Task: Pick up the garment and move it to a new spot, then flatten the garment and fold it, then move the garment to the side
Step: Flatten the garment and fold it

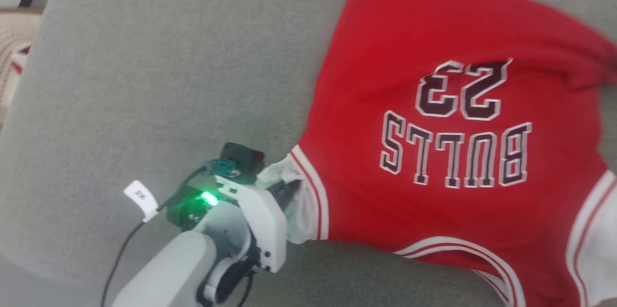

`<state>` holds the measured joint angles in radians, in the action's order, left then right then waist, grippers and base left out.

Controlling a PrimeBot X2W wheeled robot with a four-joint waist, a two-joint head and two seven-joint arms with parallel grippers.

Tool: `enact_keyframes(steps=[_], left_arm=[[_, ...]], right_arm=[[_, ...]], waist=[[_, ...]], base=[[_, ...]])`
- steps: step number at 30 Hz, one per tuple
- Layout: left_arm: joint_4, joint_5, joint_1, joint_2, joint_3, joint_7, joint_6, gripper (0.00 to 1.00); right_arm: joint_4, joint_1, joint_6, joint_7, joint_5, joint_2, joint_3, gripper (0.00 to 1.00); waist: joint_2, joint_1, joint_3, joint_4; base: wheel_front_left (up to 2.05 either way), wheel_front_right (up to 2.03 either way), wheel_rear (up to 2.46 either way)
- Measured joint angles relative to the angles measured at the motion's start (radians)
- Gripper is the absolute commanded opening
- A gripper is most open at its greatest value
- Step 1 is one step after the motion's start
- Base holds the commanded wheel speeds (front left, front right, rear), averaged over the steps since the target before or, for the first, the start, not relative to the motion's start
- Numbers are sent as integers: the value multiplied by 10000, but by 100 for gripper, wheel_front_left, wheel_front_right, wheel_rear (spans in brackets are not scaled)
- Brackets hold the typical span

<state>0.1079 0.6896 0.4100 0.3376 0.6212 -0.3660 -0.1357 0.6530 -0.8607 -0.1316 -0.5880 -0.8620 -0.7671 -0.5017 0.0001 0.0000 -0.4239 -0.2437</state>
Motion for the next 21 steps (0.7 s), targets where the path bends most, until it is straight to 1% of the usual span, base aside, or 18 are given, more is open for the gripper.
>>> enact_keyframes(steps=[4,8,11,14,17,19,20,21], left_arm=[[38,50,-105,286,-134,-111,-58,0],[46,79,-212,477,-186,-198,-92,0],[31,130,-258,564,-198,-209,-96,0],[15,134,-343,573,-192,-209,-107,0],[42,150,-344,558,-184,-198,-109,0],[96,151,-344,548,-180,-182,-109,0],[132,155,-348,546,-178,-167,-109,0],[159,165,-348,537,-178,-150,-109,0]], right_arm=[[-1465,1873,0,299,-529,-364,278,0],[-2598,3734,0,439,-848,-562,849,0],[-3221,4876,-4,476,-681,-583,1331,0],[-3538,5886,-6,594,-403,-284,2033,0],[-3553,6532,-6,784,-107,370,2761,0],[-3463,6726,-13,976,288,830,3173,0],[-3377,6736,-13,1018,449,1060,3329,36],[-3361,6753,-12,1020,633,1195,3419,89]], waist=[[0,0,370,424],[0,0,692,789],[0,0,870,1025],[0,0,1001,1184],[0,0,1066,1271],[0,0,1080,1310],[0,0,1089,1332],[0,0,1101,1348]], base=[[0,0,0],[0,0,0],[0,0,0],[0,0,0],[0,0,0],[0,0,0],[0,0,0],[0,0,0]])
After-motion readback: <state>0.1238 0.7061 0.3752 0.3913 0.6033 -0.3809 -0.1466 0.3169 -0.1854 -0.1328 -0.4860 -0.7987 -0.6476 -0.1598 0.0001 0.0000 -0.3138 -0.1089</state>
